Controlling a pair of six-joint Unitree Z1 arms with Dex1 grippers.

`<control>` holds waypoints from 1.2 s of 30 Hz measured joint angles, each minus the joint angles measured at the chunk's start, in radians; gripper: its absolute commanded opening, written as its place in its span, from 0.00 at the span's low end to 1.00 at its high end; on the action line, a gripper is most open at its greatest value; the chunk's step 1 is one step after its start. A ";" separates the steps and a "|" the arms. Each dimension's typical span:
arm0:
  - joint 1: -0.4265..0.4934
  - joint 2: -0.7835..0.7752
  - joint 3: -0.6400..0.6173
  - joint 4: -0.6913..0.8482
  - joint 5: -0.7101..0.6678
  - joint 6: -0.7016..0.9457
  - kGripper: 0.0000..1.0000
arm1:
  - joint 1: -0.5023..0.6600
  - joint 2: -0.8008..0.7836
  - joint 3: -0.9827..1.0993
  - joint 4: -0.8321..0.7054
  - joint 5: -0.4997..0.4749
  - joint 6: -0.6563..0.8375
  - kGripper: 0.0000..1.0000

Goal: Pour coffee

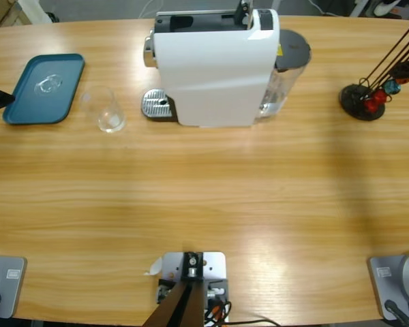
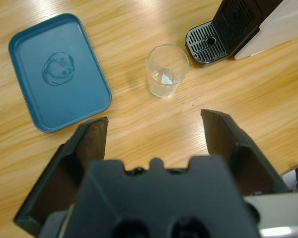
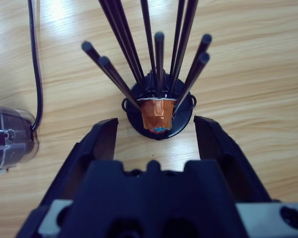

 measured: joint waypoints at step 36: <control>-0.003 -0.038 0.004 0.000 0.000 0.000 0.81 | -0.006 0.043 0.000 -0.004 -0.007 0.000 0.00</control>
